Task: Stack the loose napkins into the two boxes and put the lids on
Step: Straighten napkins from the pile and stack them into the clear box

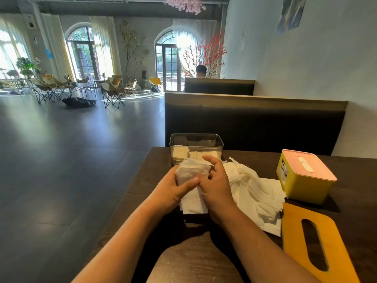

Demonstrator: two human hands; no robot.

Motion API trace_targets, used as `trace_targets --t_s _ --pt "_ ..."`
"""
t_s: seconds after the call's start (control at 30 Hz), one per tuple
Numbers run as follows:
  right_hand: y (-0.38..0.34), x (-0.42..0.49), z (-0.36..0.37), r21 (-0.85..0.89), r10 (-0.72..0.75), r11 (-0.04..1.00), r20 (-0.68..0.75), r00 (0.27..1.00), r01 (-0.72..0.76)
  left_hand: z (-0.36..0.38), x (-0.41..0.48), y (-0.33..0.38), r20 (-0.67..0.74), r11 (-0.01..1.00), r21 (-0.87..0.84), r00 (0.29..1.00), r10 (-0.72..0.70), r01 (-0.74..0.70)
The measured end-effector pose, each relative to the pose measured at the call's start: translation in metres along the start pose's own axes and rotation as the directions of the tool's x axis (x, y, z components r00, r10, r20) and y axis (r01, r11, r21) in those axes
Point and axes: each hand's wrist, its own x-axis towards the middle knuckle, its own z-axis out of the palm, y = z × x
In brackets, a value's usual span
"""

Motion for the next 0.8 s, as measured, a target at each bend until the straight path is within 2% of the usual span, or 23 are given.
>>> trace_targets --t_s 0.1,0.23,0.3,0.4,0.53,0.67,0.8 --pt "-0.004 -0.014 -0.016 -0.007 -0.022 1.0 -0.008 1.0 0.022 0.011 -0.017 0.0 0.035 0.999 0.052 0.999 -0.004 0.002" --pt "0.0 -0.034 -0.027 -0.034 -0.032 0.999 0.027 0.999 0.033 0.035 -0.037 -0.004 -0.057 1.0 0.003 0.998 -0.003 0.003" --pt "0.009 -0.044 -0.03 -0.025 0.017 1.0 0.099 0.995 -0.015 0.048 -0.044 -0.009 -0.088 0.998 -0.057 0.996 -0.035 0.03" --pt "0.017 -0.048 -0.03 -0.078 0.118 0.991 0.145 0.982 -0.108 0.055 -0.046 -0.016 -0.125 0.999 -0.032 0.991 -0.045 0.041" --pt "0.02 -0.045 -0.03 -0.121 0.118 0.987 0.101 0.988 -0.106 0.054 -0.047 -0.016 -0.122 0.999 -0.007 0.992 -0.038 0.038" --pt "0.017 -0.04 -0.034 -0.025 0.056 0.998 -0.002 0.998 -0.056 0.057 -0.049 -0.017 -0.137 1.0 0.03 0.991 0.006 -0.002" --pt "0.019 -0.035 -0.037 0.101 0.14 0.986 -0.04 0.989 -0.135 0.052 -0.049 -0.016 -0.176 0.999 -0.051 0.984 0.004 -0.013"
